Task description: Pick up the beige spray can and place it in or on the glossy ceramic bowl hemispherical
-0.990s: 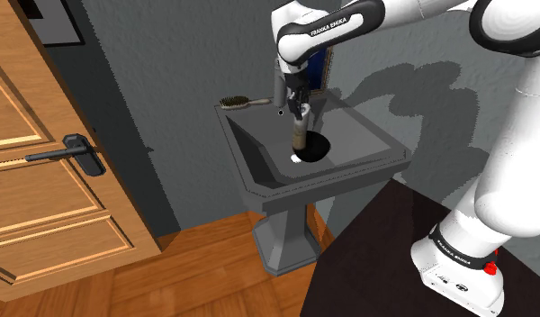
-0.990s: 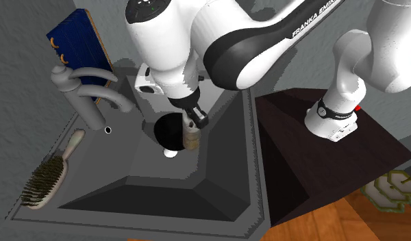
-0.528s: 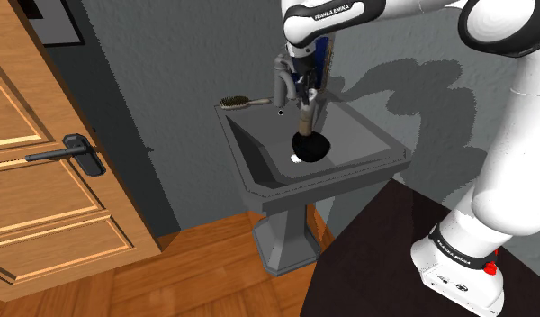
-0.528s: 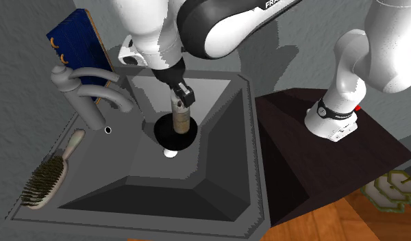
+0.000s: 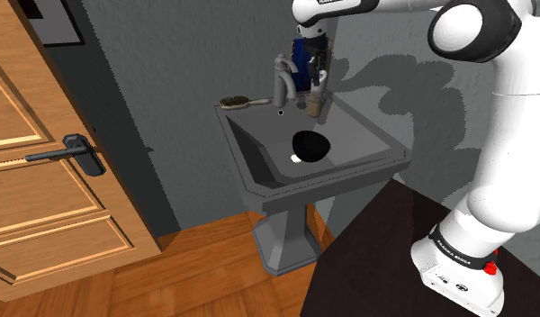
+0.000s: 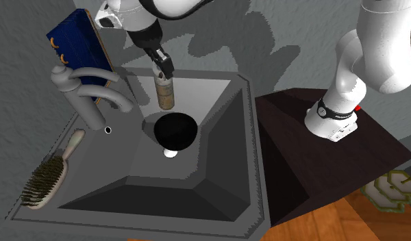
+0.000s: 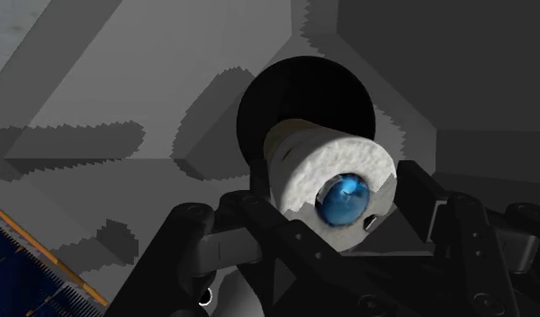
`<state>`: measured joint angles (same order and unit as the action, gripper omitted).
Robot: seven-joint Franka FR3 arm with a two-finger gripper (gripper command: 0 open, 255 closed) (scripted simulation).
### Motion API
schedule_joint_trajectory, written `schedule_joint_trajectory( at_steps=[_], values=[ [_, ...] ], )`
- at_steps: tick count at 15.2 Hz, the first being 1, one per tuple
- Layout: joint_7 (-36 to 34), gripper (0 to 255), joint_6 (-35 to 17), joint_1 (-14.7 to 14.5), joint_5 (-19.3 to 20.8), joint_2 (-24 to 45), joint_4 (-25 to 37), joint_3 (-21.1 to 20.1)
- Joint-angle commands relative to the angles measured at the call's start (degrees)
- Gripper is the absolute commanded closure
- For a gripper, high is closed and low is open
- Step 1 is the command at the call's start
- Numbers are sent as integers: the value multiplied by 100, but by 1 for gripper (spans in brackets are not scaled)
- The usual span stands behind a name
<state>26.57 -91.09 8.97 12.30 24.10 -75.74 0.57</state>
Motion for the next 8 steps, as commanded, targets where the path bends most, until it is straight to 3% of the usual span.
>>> schedule_joint_trajectory(
  at_steps=[1, 8],
  values=[
    [56, 255, -38, 39, 1, 89, 63, 17],
    [-46, 255, -557, 53, 12, 100, -453, 15]
  ],
)
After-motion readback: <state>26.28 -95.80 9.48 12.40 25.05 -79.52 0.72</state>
